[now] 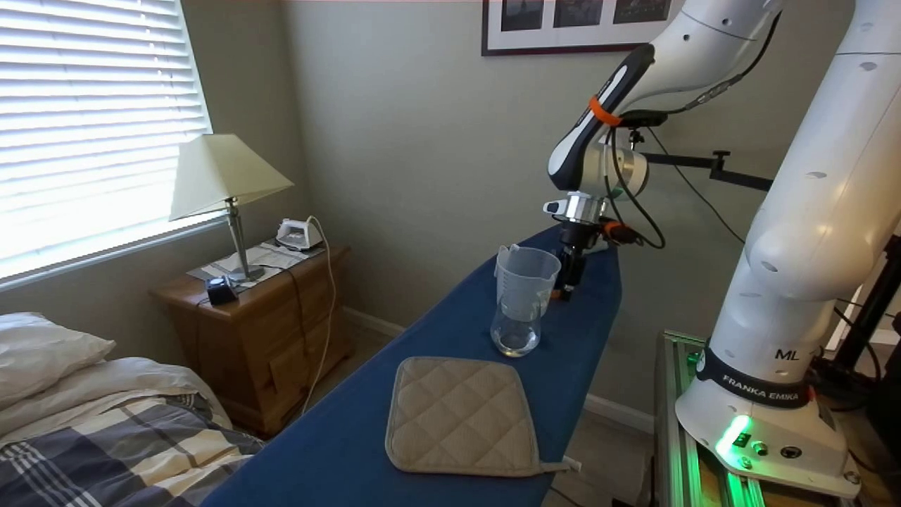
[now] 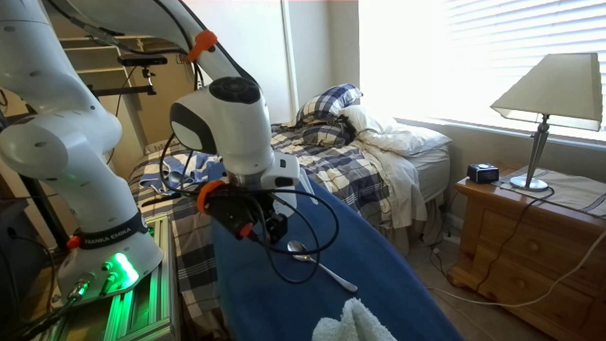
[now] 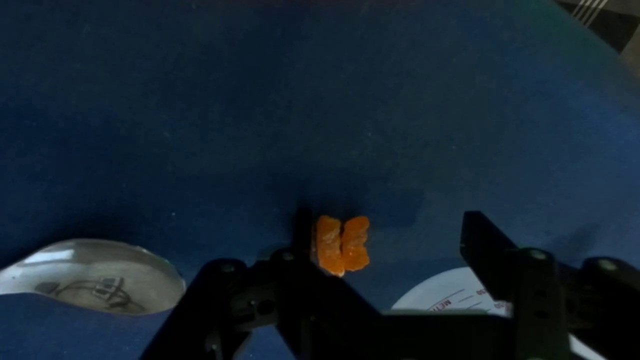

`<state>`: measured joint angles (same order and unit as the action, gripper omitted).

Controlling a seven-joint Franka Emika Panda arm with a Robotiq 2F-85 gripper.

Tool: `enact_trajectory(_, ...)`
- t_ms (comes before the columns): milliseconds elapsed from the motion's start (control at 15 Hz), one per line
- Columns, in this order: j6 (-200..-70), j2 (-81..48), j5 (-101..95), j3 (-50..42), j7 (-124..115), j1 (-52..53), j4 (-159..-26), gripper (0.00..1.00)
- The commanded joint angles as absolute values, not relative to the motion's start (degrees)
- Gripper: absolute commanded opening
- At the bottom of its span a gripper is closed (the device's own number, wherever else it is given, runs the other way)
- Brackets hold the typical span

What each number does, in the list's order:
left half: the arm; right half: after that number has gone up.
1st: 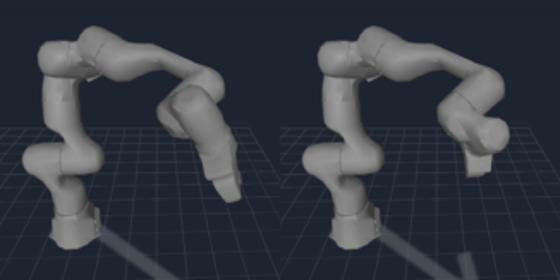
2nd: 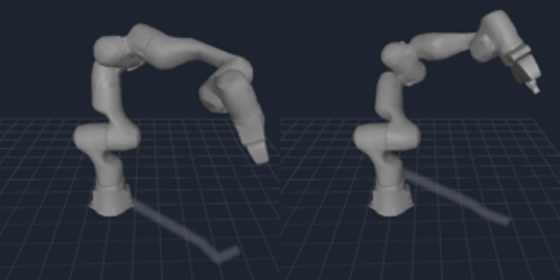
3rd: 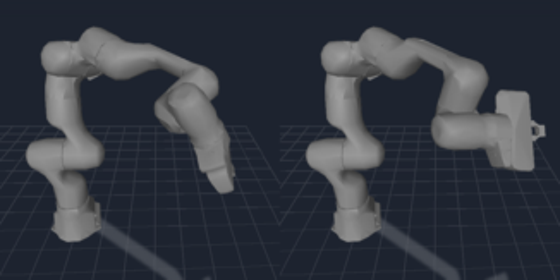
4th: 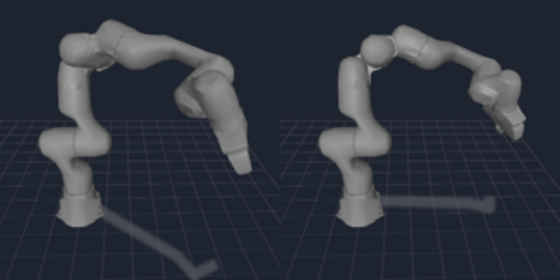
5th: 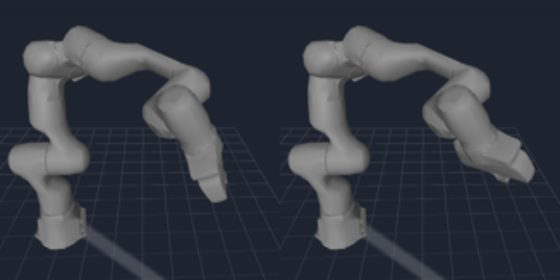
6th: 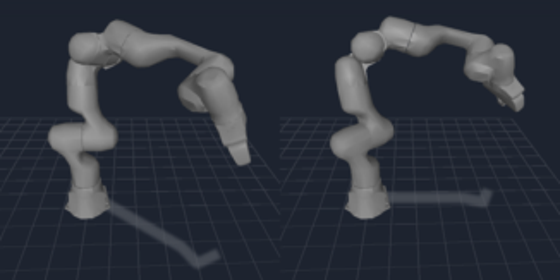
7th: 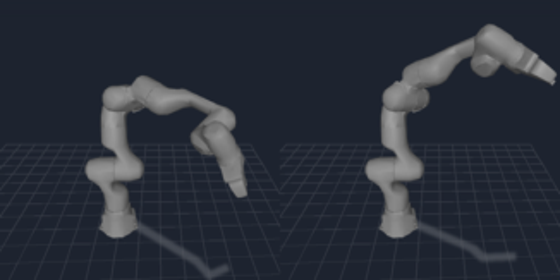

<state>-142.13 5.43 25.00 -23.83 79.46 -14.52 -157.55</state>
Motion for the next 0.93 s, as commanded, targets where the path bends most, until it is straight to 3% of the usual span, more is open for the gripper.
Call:
enact_trajectory(0, -143.8, 4.4, 27.6, -22.9, 81.8, -14.6, -157.1, 0.86)
enact_trajectory(133, -144.2, 4.2, 27.6, -22.7, 81.8, -14.5, -157.0, 0.71)
enact_trajectory(200, -144.5, 4.2, 27.5, -22.6, 81.8, -14.5, -157.0, 0.58)
enact_trajectory(533, -145.8, 4.0, 27.4, -22.3, 81.9, -14.5, -157.0, 0.24)
enact_trajectory(733, -146.4, 3.6, 27.4, -22.2, 81.9, -14.5, -156.9, 0.20)
enact_trajectory(867, -146.6, 3.4, 27.3, -22.1, 81.8, -14.6, -156.9, 0.23)
